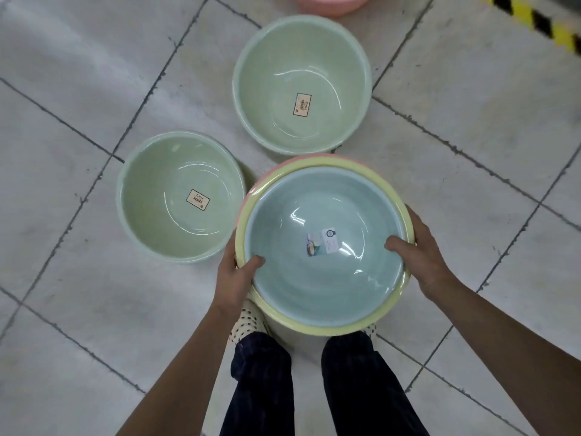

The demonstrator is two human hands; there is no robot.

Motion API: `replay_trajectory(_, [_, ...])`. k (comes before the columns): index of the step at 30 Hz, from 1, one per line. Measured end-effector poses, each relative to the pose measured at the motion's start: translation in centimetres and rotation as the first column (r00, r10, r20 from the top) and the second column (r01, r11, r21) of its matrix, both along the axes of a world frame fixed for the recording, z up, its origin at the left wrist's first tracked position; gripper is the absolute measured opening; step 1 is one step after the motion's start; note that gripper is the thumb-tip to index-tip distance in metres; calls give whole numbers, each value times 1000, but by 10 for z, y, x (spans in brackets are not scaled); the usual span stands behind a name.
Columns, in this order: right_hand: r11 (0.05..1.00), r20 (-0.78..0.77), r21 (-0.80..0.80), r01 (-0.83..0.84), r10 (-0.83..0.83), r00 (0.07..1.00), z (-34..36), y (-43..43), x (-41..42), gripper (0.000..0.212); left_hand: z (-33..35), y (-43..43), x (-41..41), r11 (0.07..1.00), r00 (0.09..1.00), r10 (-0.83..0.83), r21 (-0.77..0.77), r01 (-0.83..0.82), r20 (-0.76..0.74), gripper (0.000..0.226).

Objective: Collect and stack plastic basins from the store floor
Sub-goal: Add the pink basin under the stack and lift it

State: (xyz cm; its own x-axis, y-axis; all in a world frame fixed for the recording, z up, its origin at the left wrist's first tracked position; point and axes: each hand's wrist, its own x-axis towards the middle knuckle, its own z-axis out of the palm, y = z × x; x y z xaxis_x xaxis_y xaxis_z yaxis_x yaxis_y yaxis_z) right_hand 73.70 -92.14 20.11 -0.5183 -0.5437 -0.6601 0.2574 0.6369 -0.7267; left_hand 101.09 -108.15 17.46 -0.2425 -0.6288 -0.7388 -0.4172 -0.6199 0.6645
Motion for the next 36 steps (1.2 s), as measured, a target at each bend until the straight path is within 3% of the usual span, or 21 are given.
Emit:
replay_trajectory(9, [978,52,4,-208,208,977,100,-110,39,65,112,-65,69,984,986,165,-61,-165,-10,75])
replay_trajectory(15, [917,62,8,-398,397,916,137,-196,83,78,151,-103,132,952,955,295,-71,-296,-35,70])
replay_trajectory(26, [885,-24,24,-465,465,885,141,-307,159,69,132,-176,204,899,899,430,-49,-434,-76,72])
replay_trajectory(32, [874,-13,77,-480,483,876,105,-346,172,73,102,-206,215,886,885,458,-45,-462,-84,74])
replay_trajectory(36, [874,-10,63,-481,483,876,65,-363,168,60,69,-220,214,873,872,482,-40,-486,-82,75])
